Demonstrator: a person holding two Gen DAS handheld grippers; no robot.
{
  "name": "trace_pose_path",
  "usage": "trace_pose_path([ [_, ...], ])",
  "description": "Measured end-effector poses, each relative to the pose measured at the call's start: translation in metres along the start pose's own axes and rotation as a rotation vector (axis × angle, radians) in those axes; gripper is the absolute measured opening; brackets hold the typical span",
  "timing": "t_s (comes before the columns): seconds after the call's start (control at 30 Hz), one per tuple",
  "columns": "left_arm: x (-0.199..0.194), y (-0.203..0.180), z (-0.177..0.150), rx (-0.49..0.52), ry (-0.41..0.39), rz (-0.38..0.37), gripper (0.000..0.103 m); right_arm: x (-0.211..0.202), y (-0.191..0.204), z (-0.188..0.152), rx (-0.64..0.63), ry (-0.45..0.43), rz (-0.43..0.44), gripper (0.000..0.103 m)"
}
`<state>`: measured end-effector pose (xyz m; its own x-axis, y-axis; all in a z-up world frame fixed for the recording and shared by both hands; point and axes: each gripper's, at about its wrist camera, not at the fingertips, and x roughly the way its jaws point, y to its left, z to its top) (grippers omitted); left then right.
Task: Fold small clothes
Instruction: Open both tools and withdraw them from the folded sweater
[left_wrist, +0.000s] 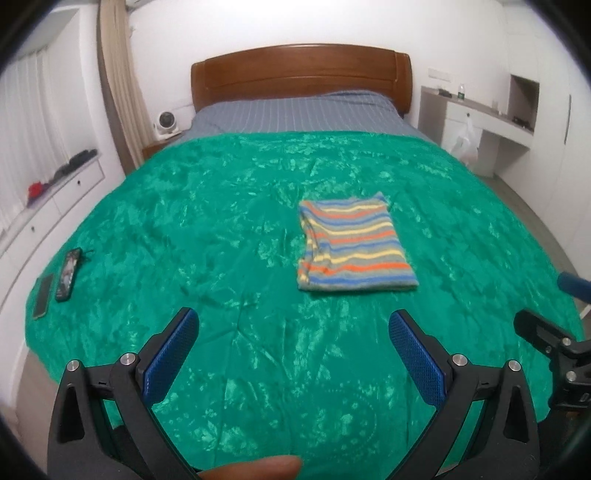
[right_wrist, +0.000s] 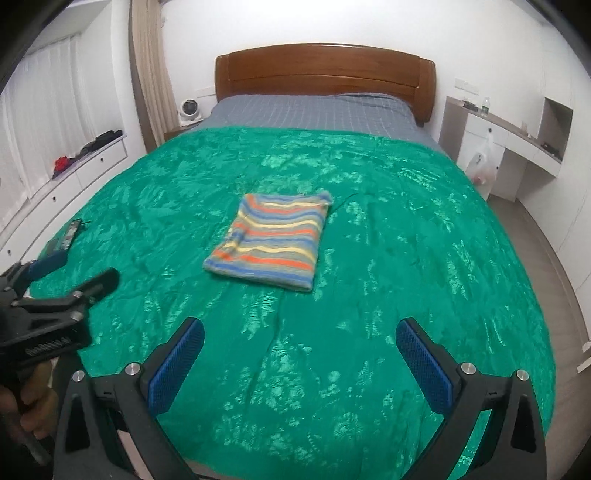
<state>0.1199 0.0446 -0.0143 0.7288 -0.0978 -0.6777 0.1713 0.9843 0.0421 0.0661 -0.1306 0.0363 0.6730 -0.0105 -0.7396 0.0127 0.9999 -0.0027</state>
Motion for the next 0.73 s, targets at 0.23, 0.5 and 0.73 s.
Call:
trace_pose_path([
  [0.23, -0.0120, -0.0063, 0.0056, 0.026, -0.009, -0.014, 0.103, -0.0040, 0.0053, 0.0006, -0.012, -0.007, -0.040, 0.102],
  [0.5, -0.0039, -0.0046, -0.0033, 0.009, 0.017, -0.068, 0.103, -0.0005, 0.0009, -0.0066, 0.001, 0.011, -0.055, 0.102],
  [0.73, -0.0035, -0.0063, -0.0024, 0.007, 0.010, -0.057, 0.103, 0.0011, -0.0012, -0.0067, 0.012, 0.009, -0.042, 0.102],
])
